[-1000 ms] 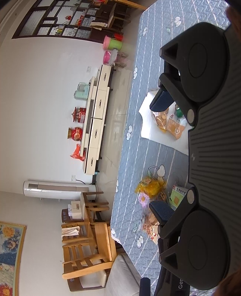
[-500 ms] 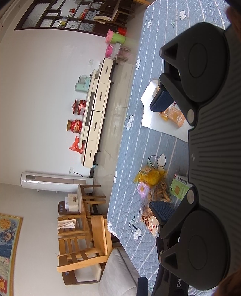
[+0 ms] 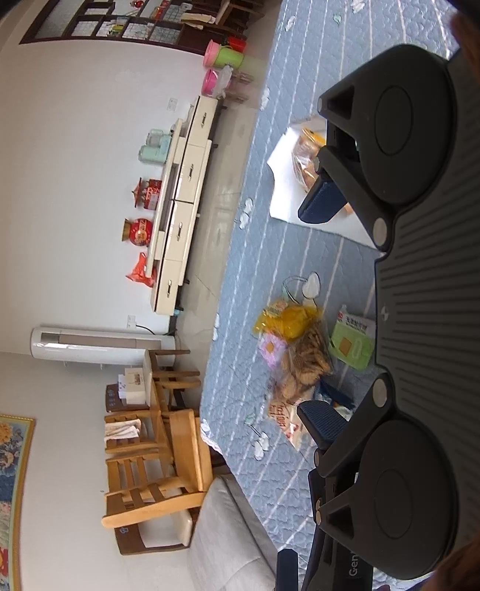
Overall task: Organize snacks
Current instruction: 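Move both open tools back toward the remaining snack pile, then grasp the blue-and-white bread packet with the left tool while the right tool approaches the light green box, then grasp the light green cracker box with the right tool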
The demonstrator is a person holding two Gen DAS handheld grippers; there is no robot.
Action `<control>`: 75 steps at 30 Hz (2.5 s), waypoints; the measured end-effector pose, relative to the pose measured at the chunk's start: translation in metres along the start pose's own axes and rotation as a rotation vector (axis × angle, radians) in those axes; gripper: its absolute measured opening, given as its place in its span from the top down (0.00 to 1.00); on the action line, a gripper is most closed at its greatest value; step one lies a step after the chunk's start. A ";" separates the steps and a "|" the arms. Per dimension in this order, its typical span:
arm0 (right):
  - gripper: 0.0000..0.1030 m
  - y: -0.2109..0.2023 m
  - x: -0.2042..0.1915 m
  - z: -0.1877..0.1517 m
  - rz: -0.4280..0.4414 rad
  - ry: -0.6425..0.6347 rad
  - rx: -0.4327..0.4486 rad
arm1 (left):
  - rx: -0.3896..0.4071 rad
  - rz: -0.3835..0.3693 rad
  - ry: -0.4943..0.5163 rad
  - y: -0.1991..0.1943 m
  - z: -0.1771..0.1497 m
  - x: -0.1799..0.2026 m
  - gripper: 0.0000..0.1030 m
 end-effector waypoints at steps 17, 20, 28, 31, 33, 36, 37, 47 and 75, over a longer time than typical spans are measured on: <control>0.00 0.047 0.008 -0.026 0.018 0.041 -0.088 | -0.071 -0.009 0.007 0.077 -0.001 -0.002 0.01; 0.00 0.058 0.008 -0.031 0.014 0.052 -0.116 | -0.086 -0.012 0.025 0.100 0.009 0.007 0.01; 0.00 0.093 0.005 -0.038 0.012 0.060 -0.184 | -0.146 -0.048 0.106 0.150 0.014 0.024 0.41; 0.00 0.110 0.000 -0.037 0.024 0.062 -0.209 | -0.126 -0.066 0.105 0.148 0.012 0.020 0.52; 0.00 0.123 -0.003 -0.034 0.030 0.068 -0.222 | -0.120 -0.076 0.101 0.143 0.010 0.015 0.54; 0.00 0.143 -0.005 -0.032 0.049 0.101 -0.252 | -0.112 -0.051 0.077 0.134 0.005 0.002 0.54; 0.00 0.150 -0.006 -0.031 0.058 0.114 -0.261 | -0.115 -0.047 0.062 0.131 0.003 -0.004 0.54; 0.42 0.173 -0.020 -0.020 0.047 0.063 -0.265 | -0.103 -0.024 0.015 0.106 -0.005 -0.020 0.54; 0.42 -0.001 0.023 -0.050 0.052 0.048 -0.098 | -0.004 -0.056 0.065 -0.008 -0.027 0.021 0.54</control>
Point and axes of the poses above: each gripper's, at about its wrist camera, not at the fingertips, and y roughly the way its jaws point, x to its right, z to its top, the point moved 6 cm from there along y, roughly the way its jaws point, and after that the axes turned 11 degrees about -x, right-handed, at the moved point
